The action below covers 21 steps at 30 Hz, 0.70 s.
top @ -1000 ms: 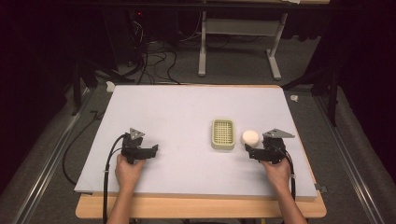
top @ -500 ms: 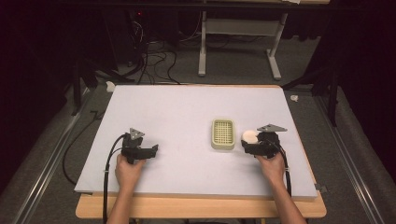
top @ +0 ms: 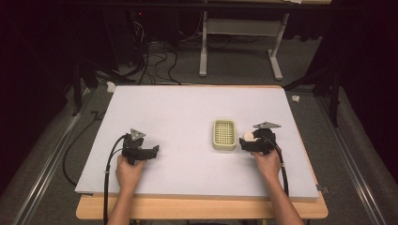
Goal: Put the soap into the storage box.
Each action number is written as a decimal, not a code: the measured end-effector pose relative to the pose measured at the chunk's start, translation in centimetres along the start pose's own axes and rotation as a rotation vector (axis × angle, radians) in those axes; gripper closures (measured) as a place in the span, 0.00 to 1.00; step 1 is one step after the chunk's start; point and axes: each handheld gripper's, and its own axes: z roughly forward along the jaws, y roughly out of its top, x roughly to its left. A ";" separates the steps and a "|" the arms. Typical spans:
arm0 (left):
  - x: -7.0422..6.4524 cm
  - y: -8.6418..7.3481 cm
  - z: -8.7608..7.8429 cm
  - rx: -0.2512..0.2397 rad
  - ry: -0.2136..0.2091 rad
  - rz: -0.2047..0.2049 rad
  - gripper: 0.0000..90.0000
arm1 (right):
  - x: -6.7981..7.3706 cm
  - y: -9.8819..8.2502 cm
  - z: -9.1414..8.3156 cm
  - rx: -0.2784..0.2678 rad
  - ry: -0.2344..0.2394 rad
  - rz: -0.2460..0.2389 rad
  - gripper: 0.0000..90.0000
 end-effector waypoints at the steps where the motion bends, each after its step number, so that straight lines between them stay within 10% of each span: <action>1: 0.0 0.0 0.0 0.000 0.000 0.000 0.17 | 0.0 0.0 0.2 0.000 0.000 0.004 0.16; 21: 0.0 0.0 0.0 0.001 0.001 0.002 0.18 | -0.3 -0.2 0.6 0.018 0.005 0.007 0.27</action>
